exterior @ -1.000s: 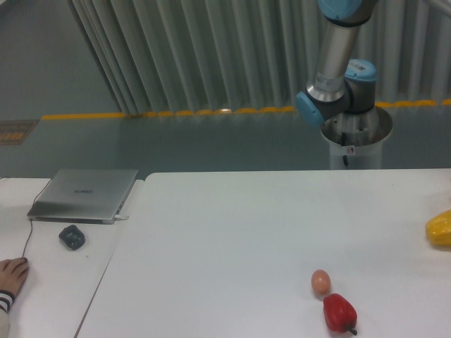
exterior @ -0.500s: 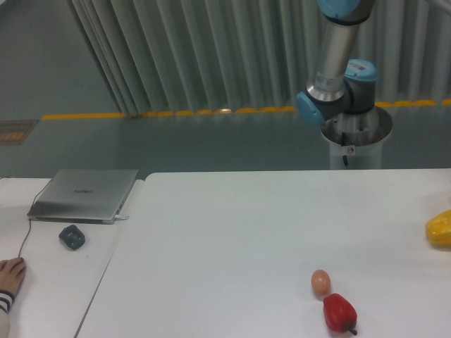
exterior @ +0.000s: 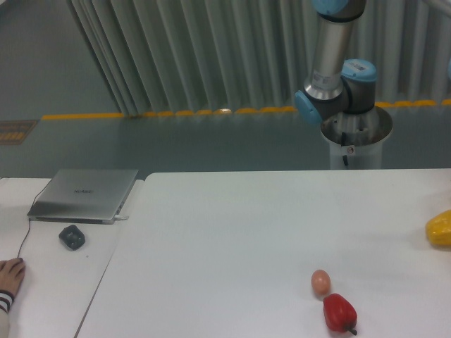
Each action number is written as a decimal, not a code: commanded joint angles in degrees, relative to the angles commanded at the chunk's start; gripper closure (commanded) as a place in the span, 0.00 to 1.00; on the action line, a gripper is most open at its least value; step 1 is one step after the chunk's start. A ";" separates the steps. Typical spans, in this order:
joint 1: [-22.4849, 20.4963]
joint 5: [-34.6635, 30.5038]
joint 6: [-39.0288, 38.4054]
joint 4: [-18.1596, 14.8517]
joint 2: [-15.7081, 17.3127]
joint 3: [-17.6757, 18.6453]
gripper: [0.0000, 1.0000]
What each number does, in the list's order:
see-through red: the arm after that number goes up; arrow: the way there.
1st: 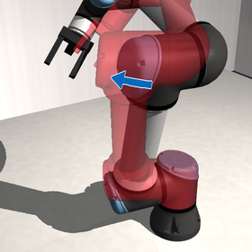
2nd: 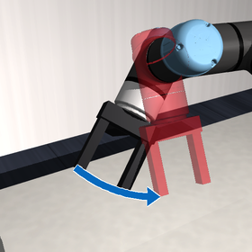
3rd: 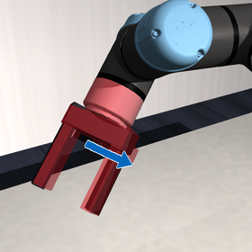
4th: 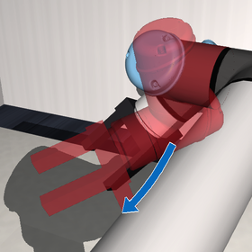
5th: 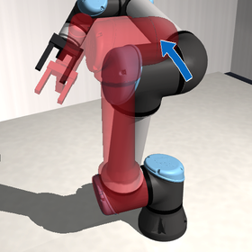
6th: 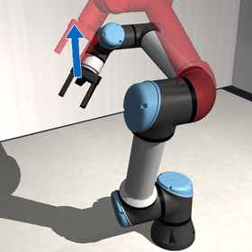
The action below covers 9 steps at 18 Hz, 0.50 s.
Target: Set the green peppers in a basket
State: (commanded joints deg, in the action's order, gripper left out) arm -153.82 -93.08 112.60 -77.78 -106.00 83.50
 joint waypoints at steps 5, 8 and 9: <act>2.73 -0.09 -2.92 -0.53 1.41 1.75 0.00; 3.35 -0.09 -2.92 -0.44 2.63 3.16 0.00; 3.52 -0.09 -3.00 -0.53 3.07 3.60 0.00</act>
State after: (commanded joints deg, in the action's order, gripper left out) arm -150.29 -93.16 109.60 -78.31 -102.92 87.10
